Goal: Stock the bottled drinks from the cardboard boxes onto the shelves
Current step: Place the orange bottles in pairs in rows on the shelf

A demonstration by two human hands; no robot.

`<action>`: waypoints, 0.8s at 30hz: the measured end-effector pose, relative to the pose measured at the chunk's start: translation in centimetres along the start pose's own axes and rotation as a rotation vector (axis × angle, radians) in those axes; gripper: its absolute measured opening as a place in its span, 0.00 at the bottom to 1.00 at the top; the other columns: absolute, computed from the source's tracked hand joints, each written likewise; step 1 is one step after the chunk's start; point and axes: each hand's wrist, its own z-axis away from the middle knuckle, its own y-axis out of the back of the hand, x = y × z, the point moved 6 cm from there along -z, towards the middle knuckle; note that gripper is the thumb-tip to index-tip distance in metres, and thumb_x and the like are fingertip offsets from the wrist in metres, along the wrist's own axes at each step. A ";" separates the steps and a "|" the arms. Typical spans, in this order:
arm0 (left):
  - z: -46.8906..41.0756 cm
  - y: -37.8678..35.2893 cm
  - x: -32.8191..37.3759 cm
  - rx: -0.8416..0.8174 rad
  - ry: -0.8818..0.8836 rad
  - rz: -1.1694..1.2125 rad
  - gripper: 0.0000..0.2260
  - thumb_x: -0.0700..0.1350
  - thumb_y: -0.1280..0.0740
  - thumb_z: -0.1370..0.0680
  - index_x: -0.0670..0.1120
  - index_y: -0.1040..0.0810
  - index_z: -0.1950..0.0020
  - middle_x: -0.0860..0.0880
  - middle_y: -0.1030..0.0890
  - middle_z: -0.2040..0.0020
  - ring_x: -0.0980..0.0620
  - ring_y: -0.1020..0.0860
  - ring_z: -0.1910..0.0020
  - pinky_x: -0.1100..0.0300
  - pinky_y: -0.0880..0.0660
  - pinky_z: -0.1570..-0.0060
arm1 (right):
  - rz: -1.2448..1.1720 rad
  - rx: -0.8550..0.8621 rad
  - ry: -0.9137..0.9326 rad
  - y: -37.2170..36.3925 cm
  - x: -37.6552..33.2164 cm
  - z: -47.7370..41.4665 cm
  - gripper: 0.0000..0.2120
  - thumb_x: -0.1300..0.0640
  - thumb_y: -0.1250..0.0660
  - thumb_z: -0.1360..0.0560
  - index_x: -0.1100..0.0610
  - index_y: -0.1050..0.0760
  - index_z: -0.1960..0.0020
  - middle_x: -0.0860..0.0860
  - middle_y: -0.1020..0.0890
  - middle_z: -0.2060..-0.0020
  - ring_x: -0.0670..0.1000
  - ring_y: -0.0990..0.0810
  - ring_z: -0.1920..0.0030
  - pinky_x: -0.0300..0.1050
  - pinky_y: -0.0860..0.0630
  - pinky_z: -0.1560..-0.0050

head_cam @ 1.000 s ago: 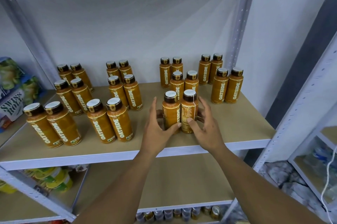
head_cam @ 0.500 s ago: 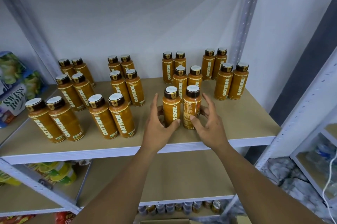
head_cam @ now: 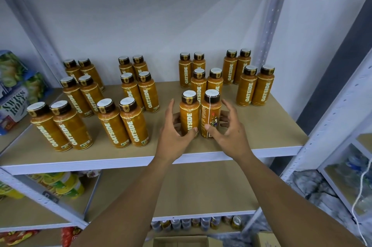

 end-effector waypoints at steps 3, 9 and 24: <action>0.1 0.0 0.0 0.004 -0.002 -0.003 0.48 0.48 0.21 0.26 0.63 0.51 0.19 0.51 0.26 0.26 0.52 0.25 0.31 0.54 0.24 0.37 | -0.033 -0.026 -0.004 -0.2 -0.1 -0.1 0.42 0.51 0.25 0.25 0.42 0.47 0.20 0.46 0.30 0.25 0.43 0.30 0.30 0.42 0.28 0.33; 0.0 0.1 -0.1 0.008 -0.004 0.003 0.47 0.48 0.21 0.26 0.64 0.50 0.19 0.51 0.25 0.27 0.52 0.24 0.32 0.50 0.22 0.35 | -0.053 -0.053 -0.013 -0.3 0.3 0.1 0.40 0.54 0.26 0.23 0.42 0.46 0.20 0.50 0.26 0.27 0.47 0.27 0.29 0.42 0.28 0.32; -0.2 0.0 -0.5 -0.002 -0.021 0.021 0.46 0.46 0.22 0.26 0.62 0.49 0.19 0.50 0.25 0.27 0.53 0.24 0.32 0.60 0.25 0.39 | -0.086 -0.082 -0.027 -0.5 0.4 -0.1 0.40 0.57 0.28 0.22 0.41 0.48 0.20 0.49 0.26 0.27 0.34 0.27 0.36 0.29 0.30 0.38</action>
